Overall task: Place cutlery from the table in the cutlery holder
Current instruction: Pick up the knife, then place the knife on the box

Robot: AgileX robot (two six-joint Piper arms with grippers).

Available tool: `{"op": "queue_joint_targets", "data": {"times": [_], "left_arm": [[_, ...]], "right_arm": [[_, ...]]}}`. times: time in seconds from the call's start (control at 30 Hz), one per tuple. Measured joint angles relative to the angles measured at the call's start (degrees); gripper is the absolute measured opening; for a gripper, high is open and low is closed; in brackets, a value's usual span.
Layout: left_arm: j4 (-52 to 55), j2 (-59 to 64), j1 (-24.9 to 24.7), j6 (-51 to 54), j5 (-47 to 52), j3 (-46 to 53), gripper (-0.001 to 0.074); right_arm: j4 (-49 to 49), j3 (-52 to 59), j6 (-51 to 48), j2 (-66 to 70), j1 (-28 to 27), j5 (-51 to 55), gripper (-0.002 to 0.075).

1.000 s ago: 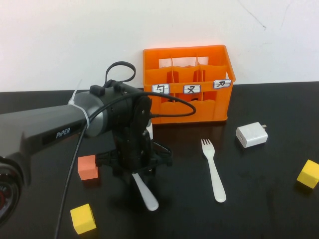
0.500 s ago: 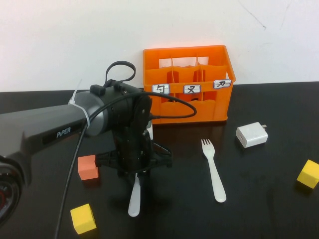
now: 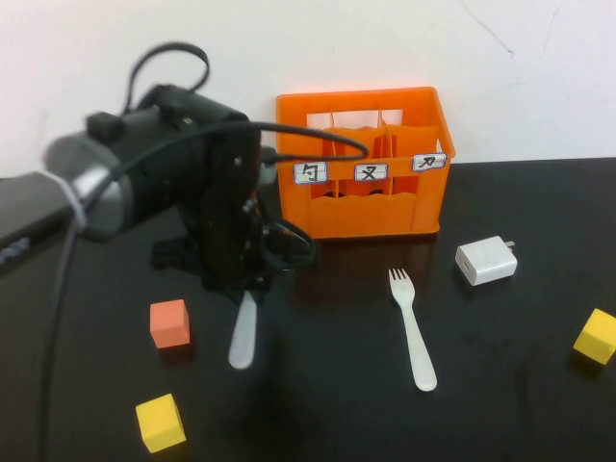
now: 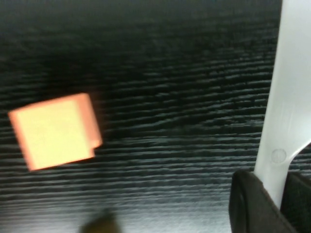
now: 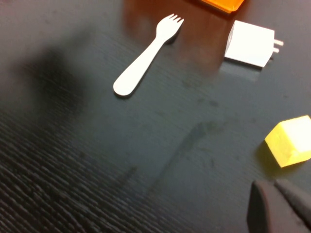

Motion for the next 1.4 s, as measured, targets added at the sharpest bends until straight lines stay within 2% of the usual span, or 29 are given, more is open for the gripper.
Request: {"op": "queue_joint_targets", "data": {"times": [0.13, 0.33, 0.67, 0.83, 0.93, 1.23, 1.4], "left_arm": [[2.75, -3.89, 0.0, 0.0, -0.27, 0.0, 0.0095], [6.17, -8.89, 0.0, 0.0, -10.46, 0.0, 0.0095], [5.3, -9.09, 0.0, -2.95, -38.19, 0.18, 0.0095], [5.67, -6.62, 0.0, -3.01, -58.43, 0.33, 0.0095], [7.15, -4.54, 0.0, -3.01, -66.88, 0.33, 0.0095], [8.58, 4.5, 0.0, -4.63, -77.29, -2.38, 0.0095], [9.33, 9.6, -0.7, -5.5, -79.11, -4.69, 0.0094]], "right_arm": [[0.0, 0.0, -0.13, 0.0, 0.0, -0.11, -0.0002], [0.0, 0.0, -0.15, 0.0, 0.0, -0.21, -0.0002], [0.0, 0.0, -0.15, 0.0, 0.0, -0.21, -0.0002], [0.0, 0.0, -0.15, 0.0, 0.0, -0.21, -0.0002], [0.0, 0.0, -0.25, 0.0, 0.0, -0.21, -0.0002], [0.0, 0.0, -0.25, 0.0, 0.0, -0.39, -0.0002], [0.0, 0.0, -0.25, 0.0, 0.0, -0.68, -0.0002]]}}
